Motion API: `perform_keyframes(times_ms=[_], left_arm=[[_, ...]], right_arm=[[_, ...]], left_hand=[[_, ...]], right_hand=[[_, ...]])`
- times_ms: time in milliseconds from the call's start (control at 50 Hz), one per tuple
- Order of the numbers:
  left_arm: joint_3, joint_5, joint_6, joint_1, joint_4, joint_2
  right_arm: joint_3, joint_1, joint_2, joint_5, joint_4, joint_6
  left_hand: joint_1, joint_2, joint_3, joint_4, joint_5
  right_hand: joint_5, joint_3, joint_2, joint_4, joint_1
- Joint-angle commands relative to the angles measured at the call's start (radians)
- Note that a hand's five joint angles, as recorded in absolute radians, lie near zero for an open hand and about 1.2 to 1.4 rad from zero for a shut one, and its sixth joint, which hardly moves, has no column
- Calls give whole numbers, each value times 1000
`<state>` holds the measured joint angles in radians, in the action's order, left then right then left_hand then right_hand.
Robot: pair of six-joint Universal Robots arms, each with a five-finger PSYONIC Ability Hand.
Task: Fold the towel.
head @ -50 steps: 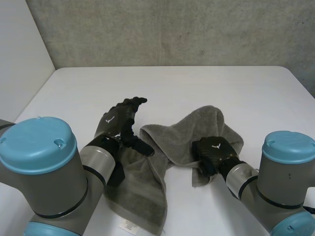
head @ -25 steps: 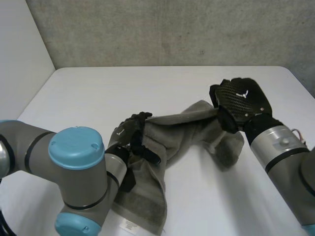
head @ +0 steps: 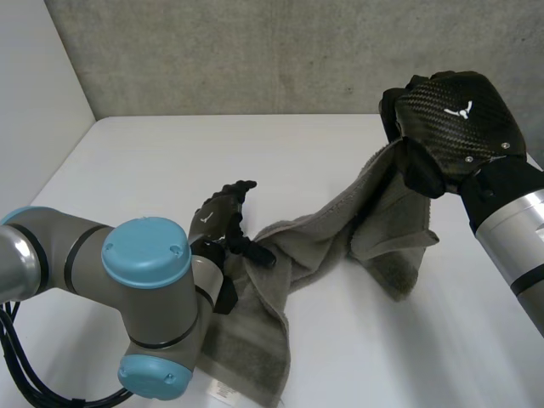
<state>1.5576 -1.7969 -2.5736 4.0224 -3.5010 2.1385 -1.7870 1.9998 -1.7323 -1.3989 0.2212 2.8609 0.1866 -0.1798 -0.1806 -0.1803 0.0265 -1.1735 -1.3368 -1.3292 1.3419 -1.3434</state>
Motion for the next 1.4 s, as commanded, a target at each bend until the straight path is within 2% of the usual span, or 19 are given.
perform_keyframes(times_ms=[20,180,220,240,280,300,340,400,460,500,520,660,840,980,1020,1080,1120,1240,1400], left_arm=[[6,8,-5,-2,4,18],[7,11,-8,-2,14,18],[18,11,-8,1,19,2],[18,11,-8,1,19,1],[39,11,-10,1,25,-31],[39,11,-10,1,25,-31],[64,13,-17,3,31,-55],[68,16,-43,4,40,-57],[72,45,-160,6,89,-61],[62,89,-337,10,161,-65],[62,90,-338,10,162,-65],[45,122,-661,53,240,-58],[-85,126,-698,113,244,-40],[-411,152,-723,155,231,46],[-497,177,-740,158,217,63],[-658,220,-779,171,169,77],[-713,237,-796,185,128,75],[-735,258,-806,243,-45,-20],[-445,303,-816,280,-33,-147]], right_arm=[[11,-22,-23,-2,3,-28],[26,-56,-36,-5,6,-48],[26,-61,-29,-3,4,-49],[26,-62,-21,-2,1,-49],[26,-69,-18,-2,-3,-49],[26,-76,-7,-2,-8,-51],[27,-84,17,-2,-20,-52],[46,-87,74,0,-54,-81],[73,-88,124,0,-107,-141],[86,-88,148,1,-132,-172],[101,-88,173,0,-155,-201],[189,-82,298,-8,-280,-290],[391,-75,494,-5,-355,-304],[669,-62,648,-9,-330,-307],[859,-53,709,-12,-245,-301],[934,-53,721,-11,-166,-293],[1003,-64,711,-11,23,-281],[913,-68,611,-6,271,-229],[630,-69,548,83,254,-172]], left_hand=[[9,-16,-15,-16,-5],[86,-92,-92,-92,71],[374,-381,-380,-381,360],[376,-383,-382,-383,362],[870,-877,-876,-876,855],[872,-879,-878,-879,858],[1194,-1201,-1200,-1200,1179],[1210,-1216,-1216,-1216,1195],[1210,-1216,-1216,-1216,1195],[1210,-1216,-1216,-1216,1195],[1210,-1216,-1216,-1216,1195],[1210,-1216,-1216,-1216,1195],[1210,-1216,-1216,-1216,1195],[1210,-1216,-1216,-1216,1195],[1210,-1216,-1216,-1216,1195],[1210,-1216,-1216,-1216,1195],[1210,-1216,-1216,-1216,1195],[1210,-1216,-1216,-1216,1195],[1210,-1216,-1216,-1216,1195]], right_hand=[[-48,-60,-67,54,-53],[-48,-60,-67,54,-53],[-48,-60,-67,54,-53],[-48,-60,-67,54,-53],[-48,-60,-67,54,-53],[-48,-60,-67,54,-53],[-48,-60,-67,54,-53],[-48,-60,-67,54,-53],[-48,-60,-67,54,-53],[-48,-60,-67,54,-53],[-48,-60,-67,54,-53],[-48,-60,-67,54,-53],[-48,-60,-67,54,-53],[-48,-60,-67,54,-53],[-48,-60,-67,54,-53],[-48,-60,-67,54,-53],[-48,-60,-67,54,-53],[-48,-60,-67,54,-53],[-48,-60,-67,54,-53]])
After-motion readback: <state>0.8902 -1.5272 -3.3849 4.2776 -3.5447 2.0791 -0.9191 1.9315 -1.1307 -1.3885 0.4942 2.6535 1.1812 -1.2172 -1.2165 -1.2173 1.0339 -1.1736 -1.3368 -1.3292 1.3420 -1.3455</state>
